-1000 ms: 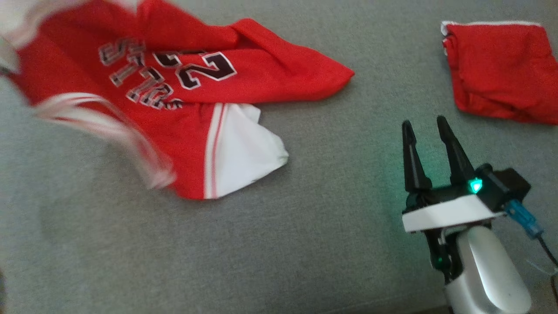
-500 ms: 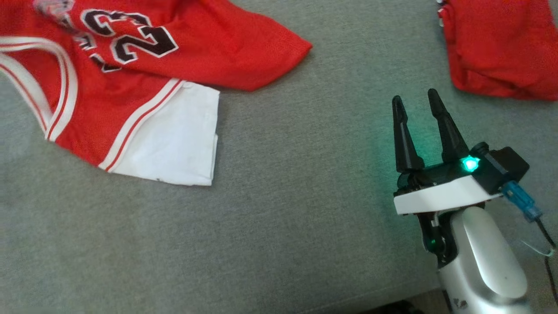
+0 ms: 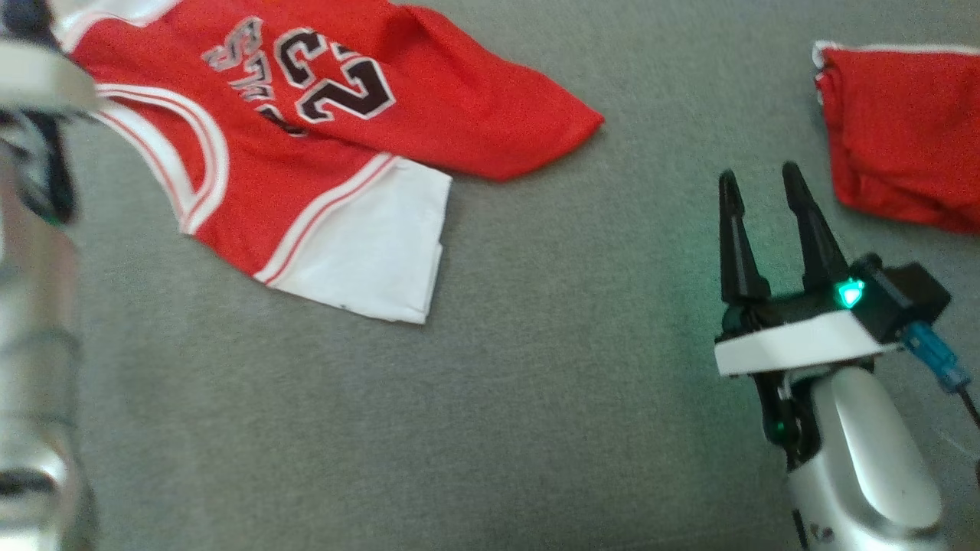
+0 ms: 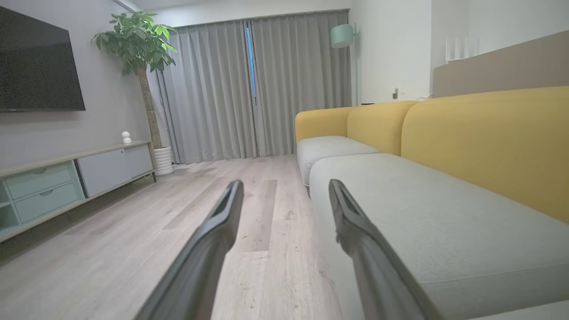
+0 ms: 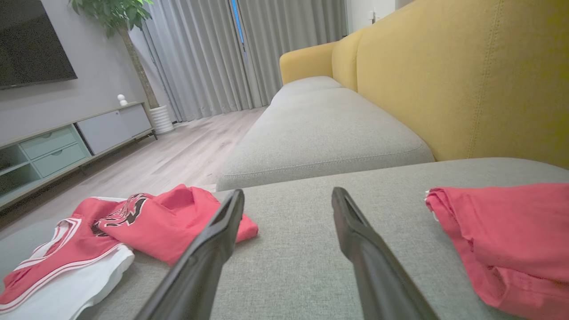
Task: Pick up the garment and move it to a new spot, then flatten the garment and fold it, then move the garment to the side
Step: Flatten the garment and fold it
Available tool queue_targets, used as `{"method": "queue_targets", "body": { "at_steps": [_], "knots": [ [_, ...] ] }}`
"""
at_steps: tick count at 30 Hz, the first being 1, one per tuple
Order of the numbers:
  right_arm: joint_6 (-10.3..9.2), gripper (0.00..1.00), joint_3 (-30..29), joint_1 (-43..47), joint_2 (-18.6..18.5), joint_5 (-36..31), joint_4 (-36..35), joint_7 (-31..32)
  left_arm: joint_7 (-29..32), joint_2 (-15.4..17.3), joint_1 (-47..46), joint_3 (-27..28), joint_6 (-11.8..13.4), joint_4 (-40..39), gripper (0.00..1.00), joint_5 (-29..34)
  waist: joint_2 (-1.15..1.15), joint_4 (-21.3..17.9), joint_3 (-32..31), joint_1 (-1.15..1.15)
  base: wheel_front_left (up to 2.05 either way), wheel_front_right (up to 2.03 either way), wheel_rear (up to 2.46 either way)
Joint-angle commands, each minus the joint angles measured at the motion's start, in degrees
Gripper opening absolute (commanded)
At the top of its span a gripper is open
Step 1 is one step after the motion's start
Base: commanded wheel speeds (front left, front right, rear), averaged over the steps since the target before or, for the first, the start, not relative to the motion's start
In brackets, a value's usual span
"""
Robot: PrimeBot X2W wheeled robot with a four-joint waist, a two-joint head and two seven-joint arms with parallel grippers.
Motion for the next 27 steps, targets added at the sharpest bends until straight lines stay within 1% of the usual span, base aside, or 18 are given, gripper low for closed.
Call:
{"method": "queue_targets", "body": {
  "at_steps": [1,7,10,15,16,21,23,27],
  "knots": [
    [0.22,1.0,0.5,1.3,-0.1,-0.5,-1.3,-0.6,-0.2,1.0,1.8,1.8,-0.3,-3.6,1.0,-0.9,0.0,2.7,-3.4,0.0,0.0,0.0,0.0],
    [0.22,1.0,-1.3,4.3,-0.1,-1.4,-0.8,-0.6,-0.2,-5.7,15.3,2.5,-0.7,-11.4,1.0,-2.9,0.0,5.7,-8.4,0.0,0.0,0.0,0.0],
    [0.22,1.0,-1.8,5.5,-0.1,-1.8,-0.6,-0.6,-0.2,-8.3,22.2,2.6,-0.1,-15.3,1.0,-2.9,0.0,6.7,-10.4,0.0,0.0,0.0,0.0],
    [0.22,1.0,-1.8,7.1,-0.1,-1.9,-0.5,-0.6,-0.2,-12.2,33.0,1.4,0.0,-20.6,1.0,-2.2,0.0,7.7,-12.5,0.0,0.0,0.0,0.0],
    [0.22,1.0,-1.8,7.1,-0.1,-1.9,-0.5,-0.6,-0.2,-12.2,33.0,1.4,0.0,-20.6,1.0,-2.2,0.0,7.7,-12.5,0.0,0.0,0.0,0.0],
    [0.22,1.0,-1.3,8.3,-0.1,-1.4,-0.7,-0.6,-0.2,-14.8,41.7,-0.2,0.7,-24.0,1.0,-2.1,0.0,7.9,-13.3,0.0,0.0,0.0,0.0],
    [0.22,1.0,-1.1,8.5,-0.1,-1.4,-0.8,-0.6,-0.2,-15.3,44.0,-0.9,1.2,-25.0,1.0,-1.6,0.0,7.8,-13.4,0.0,0.0,0.0,0.0],
    [0.22,1.0,-1.0,8.5,-0.1,-1.0,-1.1,-0.6,-0.2,-15.9,46.7,-0.6,2.3,-26.1,1.0,-3.0,0.0,7.3,-13.0,0.0,0.0,0.0,0.0]
  ]
}}
